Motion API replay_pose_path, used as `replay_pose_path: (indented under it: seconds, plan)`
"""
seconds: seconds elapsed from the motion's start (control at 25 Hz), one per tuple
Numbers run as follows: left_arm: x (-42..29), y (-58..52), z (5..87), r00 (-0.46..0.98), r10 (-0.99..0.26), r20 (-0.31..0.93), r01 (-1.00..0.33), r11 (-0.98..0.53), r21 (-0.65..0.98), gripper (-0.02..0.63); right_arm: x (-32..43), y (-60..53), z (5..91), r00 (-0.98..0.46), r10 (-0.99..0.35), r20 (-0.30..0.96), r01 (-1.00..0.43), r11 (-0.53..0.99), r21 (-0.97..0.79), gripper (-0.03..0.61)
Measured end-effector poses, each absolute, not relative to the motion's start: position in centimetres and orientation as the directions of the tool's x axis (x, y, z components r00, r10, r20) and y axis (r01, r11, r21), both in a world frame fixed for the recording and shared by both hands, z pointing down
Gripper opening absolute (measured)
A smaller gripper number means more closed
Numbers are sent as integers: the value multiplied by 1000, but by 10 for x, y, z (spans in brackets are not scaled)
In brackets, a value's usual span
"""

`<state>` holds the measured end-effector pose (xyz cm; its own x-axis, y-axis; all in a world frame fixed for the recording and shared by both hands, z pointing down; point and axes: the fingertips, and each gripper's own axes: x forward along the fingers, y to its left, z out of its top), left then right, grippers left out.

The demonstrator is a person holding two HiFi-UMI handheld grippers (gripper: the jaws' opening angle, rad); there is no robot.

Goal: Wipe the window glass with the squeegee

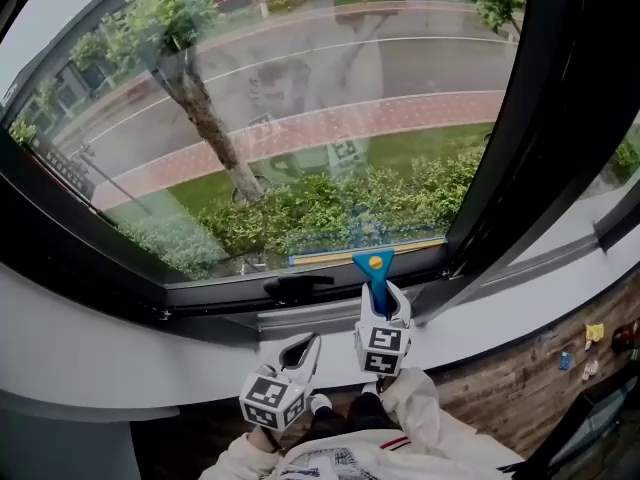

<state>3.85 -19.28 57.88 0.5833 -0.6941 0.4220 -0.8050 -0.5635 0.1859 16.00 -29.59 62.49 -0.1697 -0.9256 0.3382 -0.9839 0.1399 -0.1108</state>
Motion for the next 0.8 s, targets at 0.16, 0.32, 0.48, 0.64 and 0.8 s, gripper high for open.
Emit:
replay_pose_path:
  seconds: [0.16, 0.32, 0.48, 0.64, 0.8]
  plan:
    - [17, -190, 571, 551, -733, 399, -830, -532, 169, 0, 151, -288, 596, -195, -941, 277, -981, 193, -34, 133]
    - [-12, -192, 555, 518, -783, 344, -851, -513, 113, 0, 133, -270, 560, -222, -950, 218, -974, 225, -10, 133]
    - [-63, -187, 535, 485, -827, 286, -871, -488, 65, 0, 101, -248, 533, -239, -955, 176, -970, 244, 4, 133]
    - [-133, -182, 513, 460, -859, 225, -884, -466, 30, 0, 59, -227, 508, -209, -966, 152, -975, 217, 43, 133]
    - [-207, -168, 478, 445, -880, 168, -887, -459, -53, 0, -1, -202, 474, -176, -979, 105, -980, 184, 74, 133]
